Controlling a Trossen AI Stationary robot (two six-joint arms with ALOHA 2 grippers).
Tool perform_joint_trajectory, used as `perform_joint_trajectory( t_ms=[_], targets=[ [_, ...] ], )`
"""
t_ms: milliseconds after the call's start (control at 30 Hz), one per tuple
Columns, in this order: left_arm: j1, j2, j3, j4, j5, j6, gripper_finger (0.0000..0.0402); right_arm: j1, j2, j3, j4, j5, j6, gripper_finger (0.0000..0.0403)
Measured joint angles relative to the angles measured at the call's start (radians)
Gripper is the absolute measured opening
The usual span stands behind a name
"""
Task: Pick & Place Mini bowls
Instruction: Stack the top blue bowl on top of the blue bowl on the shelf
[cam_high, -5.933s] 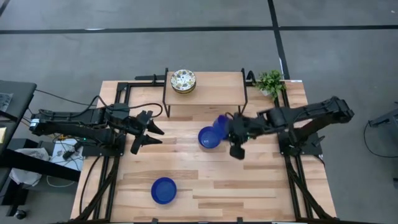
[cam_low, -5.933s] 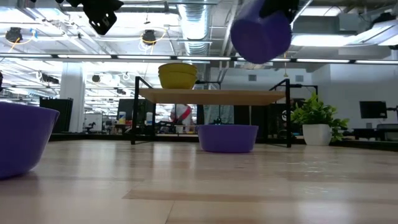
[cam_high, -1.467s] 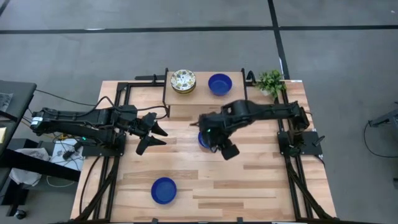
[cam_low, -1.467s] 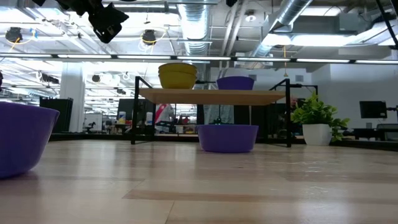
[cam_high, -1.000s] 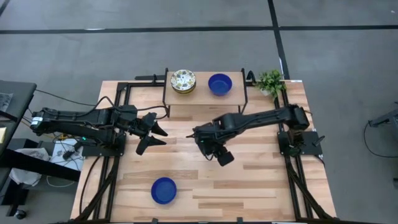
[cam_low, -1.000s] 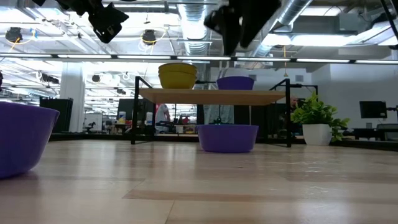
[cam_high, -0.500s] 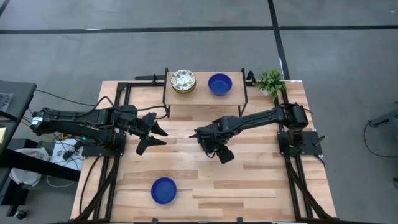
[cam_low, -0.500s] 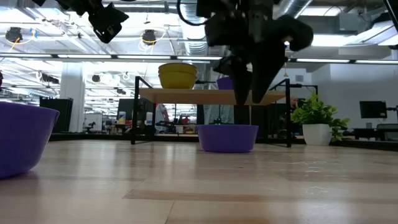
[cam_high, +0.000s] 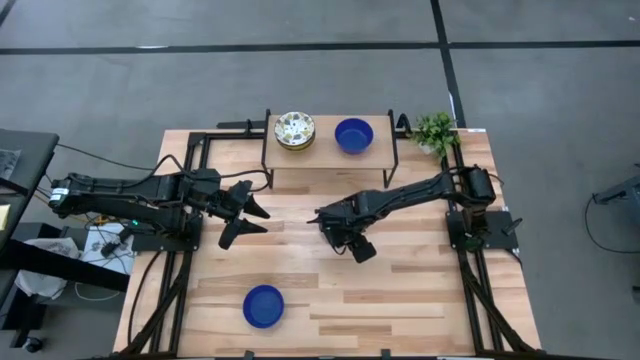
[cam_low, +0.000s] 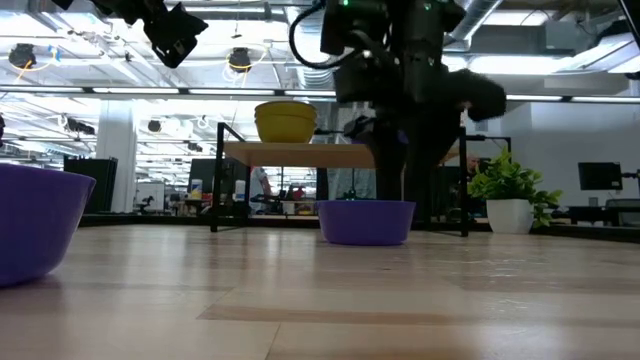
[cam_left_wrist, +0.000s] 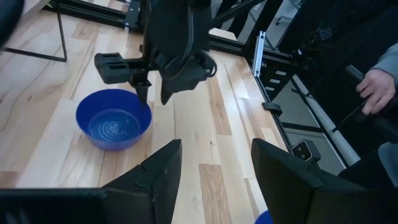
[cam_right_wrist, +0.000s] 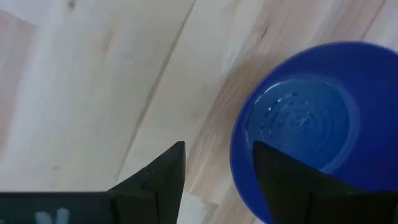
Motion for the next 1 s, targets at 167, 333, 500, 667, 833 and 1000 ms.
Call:
perform_joint_trajectory(
  t_ms=[167, 333, 500, 667, 833, 1000],
  targets=[
    [0.000, 0.000, 0.000, 0.000, 0.000, 0.000, 0.0192, -0.008, 0.000, -0.030, 0.067, 0.067, 0.000, 0.0176],
    [0.000, 0.000, 0.000, 0.000, 0.000, 0.000, 0.0192, -0.023, 0.018, -0.031, 0.080, 0.065, -0.001, 0.0171],
    [0.000, 0.000, 0.000, 0.001, 0.000, 0.000, 0.0192, -0.026, 0.061, -0.034, 0.042, 0.039, -0.027, 0.0171],
    [0.000, 0.002, 0.001, 0.003, 0.000, -0.003, 0.0192, -0.021, 0.101, -0.023, 0.069, 0.043, -0.008, 0.0170],
    [0.000, 0.008, 0.001, 0.005, 0.000, -0.002, 0.0192, -0.021, 0.112, -0.017, 0.075, 0.046, 0.001, 0.0136],
    [0.000, 0.015, 0.001, 0.012, 0.000, 0.000, 0.0192, -0.021, 0.112, -0.017, 0.078, 0.045, 0.017, 0.0071]
  ],
)
